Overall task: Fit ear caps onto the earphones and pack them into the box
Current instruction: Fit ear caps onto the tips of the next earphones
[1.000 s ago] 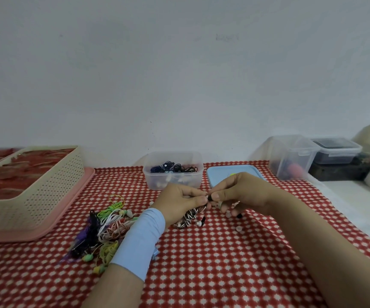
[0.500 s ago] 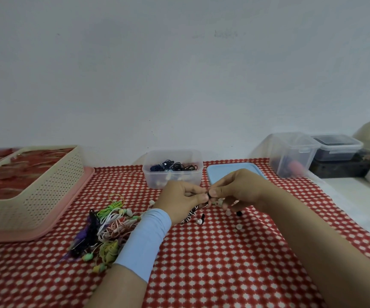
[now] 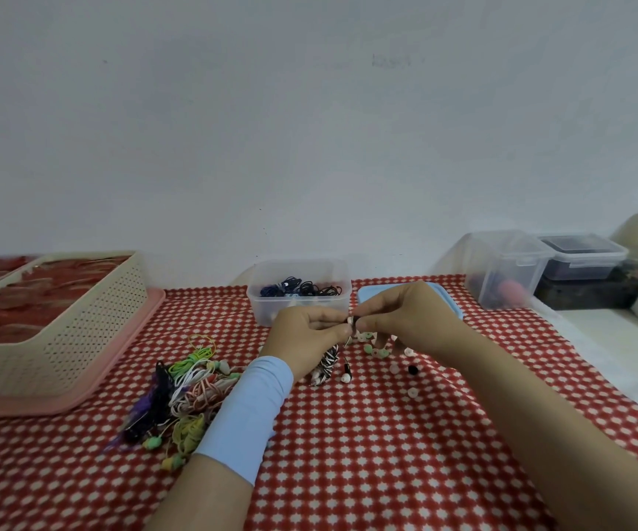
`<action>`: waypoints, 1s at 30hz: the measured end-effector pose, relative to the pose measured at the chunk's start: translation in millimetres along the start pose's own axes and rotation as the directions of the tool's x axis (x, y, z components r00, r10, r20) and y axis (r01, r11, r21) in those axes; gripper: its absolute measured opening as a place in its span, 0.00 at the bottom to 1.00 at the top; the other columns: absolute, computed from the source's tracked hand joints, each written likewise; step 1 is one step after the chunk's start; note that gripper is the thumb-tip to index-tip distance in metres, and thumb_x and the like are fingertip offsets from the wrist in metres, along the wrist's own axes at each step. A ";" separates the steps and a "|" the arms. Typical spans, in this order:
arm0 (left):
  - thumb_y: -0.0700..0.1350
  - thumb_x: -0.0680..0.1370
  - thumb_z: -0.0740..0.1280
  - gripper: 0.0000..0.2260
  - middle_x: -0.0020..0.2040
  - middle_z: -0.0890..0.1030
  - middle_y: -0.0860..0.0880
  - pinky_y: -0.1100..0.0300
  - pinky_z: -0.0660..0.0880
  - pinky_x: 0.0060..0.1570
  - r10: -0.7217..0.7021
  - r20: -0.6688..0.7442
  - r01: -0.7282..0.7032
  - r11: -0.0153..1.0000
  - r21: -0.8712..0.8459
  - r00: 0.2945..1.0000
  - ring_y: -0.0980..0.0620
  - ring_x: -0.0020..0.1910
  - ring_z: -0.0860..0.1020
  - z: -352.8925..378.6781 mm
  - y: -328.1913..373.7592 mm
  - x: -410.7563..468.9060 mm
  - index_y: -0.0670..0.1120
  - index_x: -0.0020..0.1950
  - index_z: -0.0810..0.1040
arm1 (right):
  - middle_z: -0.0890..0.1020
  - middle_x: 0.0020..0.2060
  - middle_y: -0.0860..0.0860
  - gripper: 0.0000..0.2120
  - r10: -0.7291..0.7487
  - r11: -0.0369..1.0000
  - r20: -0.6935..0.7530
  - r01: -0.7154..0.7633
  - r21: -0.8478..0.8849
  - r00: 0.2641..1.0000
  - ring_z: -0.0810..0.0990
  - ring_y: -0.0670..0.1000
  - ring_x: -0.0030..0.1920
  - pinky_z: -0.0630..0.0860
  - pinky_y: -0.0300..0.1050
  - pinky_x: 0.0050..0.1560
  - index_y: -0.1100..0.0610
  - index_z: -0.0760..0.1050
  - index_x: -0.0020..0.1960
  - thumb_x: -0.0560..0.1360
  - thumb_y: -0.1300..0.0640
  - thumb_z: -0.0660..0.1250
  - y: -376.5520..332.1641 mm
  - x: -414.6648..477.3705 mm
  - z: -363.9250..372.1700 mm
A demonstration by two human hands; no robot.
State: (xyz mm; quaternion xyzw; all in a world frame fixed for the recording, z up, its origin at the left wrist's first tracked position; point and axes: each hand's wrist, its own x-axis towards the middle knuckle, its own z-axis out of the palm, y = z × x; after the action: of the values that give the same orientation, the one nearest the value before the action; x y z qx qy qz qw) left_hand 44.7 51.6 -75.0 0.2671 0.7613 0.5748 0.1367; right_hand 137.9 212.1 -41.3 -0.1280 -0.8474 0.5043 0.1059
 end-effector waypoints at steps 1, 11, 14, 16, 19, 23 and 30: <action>0.40 0.73 0.75 0.08 0.46 0.86 0.53 0.70 0.77 0.49 0.014 -0.001 -0.014 1.000 0.022 1.000 0.61 0.45 0.84 -0.3 -0.3 0.5 0.49 0.51 0.85 | 0.88 0.37 0.51 0.04 -0.015 1.000 -0.008 0.015 -0.015 1.000 0.85 0.51 0.34 0.82 0.43 0.33 0.53 0.87 0.47 0.73 0.60 0.77 -0.1 0.2 0.3; 0.42 0.73 0.75 0.08 0.46 0.85 0.56 0.75 0.75 0.48 0.147 -0.034 -0.137 0.967 0.213 0.989 0.65 0.44 0.81 -1.9 2.9 -1.1 0.50 0.52 0.85 | 0.87 0.34 0.49 0.04 -0.022 0.998 -0.049 0.019 -0.054 0.999 0.83 0.50 0.31 0.79 0.39 0.30 0.51 0.87 0.42 0.72 0.59 0.78 -5.5 0.0 7.8; 0.42 0.74 0.74 0.09 0.45 0.85 0.57 0.71 0.77 0.49 0.184 -0.030 -0.177 0.970 0.168 0.982 0.65 0.45 0.82 -2.3 4.2 -2.2 0.52 0.52 0.85 | 0.88 0.39 0.54 0.04 0.042 0.994 0.002 -0.042 0.105 0.999 0.83 0.50 0.32 0.81 0.42 0.33 0.56 0.87 0.47 0.72 0.59 0.78 -6.1 -3.1 2.3; 0.41 0.74 0.74 0.09 0.45 0.86 0.57 0.68 0.78 0.50 0.191 -0.023 -0.186 0.974 0.132 0.981 0.63 0.46 0.82 -2.5 3.8 -2.2 0.54 0.50 0.85 | 0.88 0.42 0.56 0.06 0.066 0.977 0.048 -0.075 0.199 0.997 0.82 0.50 0.32 0.80 0.41 0.33 0.58 0.87 0.48 0.72 0.59 0.78 -5.8 -4.7 -0.4; 0.40 0.75 0.73 0.10 0.46 0.86 0.57 0.68 0.78 0.50 0.182 -0.022 -0.180 0.981 0.070 0.983 0.63 0.46 0.82 -3.0 3.3 -2.9 0.55 0.49 0.84 | 0.88 0.44 0.57 0.05 0.060 0.968 0.091 -0.080 0.238 0.994 0.81 0.50 0.34 0.79 0.41 0.32 0.57 0.88 0.48 0.73 0.59 0.76 -6.0 -5.4 -0.9; 0.38 0.75 0.72 0.10 0.48 0.86 0.54 0.72 0.76 0.47 0.144 -0.034 -0.145 0.989 -0.037 0.989 0.62 0.47 0.83 -3.7 3.1 -3.2 0.48 0.54 0.85 | 0.88 0.44 0.57 0.06 0.005 0.969 0.102 -0.030 0.246 0.995 0.80 0.50 0.31 0.78 0.43 0.31 0.58 0.88 0.51 0.76 0.62 0.73 -6.9 -5.0 -2.2; 0.40 0.75 0.73 0.07 0.48 0.86 0.52 0.73 0.75 0.45 0.060 -0.008 -0.060 0.996 -0.072 0.998 0.59 0.47 0.83 -3.9 0.5 -0.4 0.47 0.53 0.84 | 0.87 0.39 0.54 0.03 0.025 0.981 0.076 -0.039 0.188 0.997 0.79 0.49 0.31 0.75 0.40 0.29 0.57 0.87 0.47 0.75 0.62 0.74 -1.2 -1.9 -8.0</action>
State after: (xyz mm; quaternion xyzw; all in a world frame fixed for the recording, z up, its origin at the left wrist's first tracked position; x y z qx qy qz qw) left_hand 43.2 48.3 -73.4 0.2829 0.7321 0.6066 0.1267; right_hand 142.0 217.5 -36.6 -0.1123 -0.7967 0.5887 0.0786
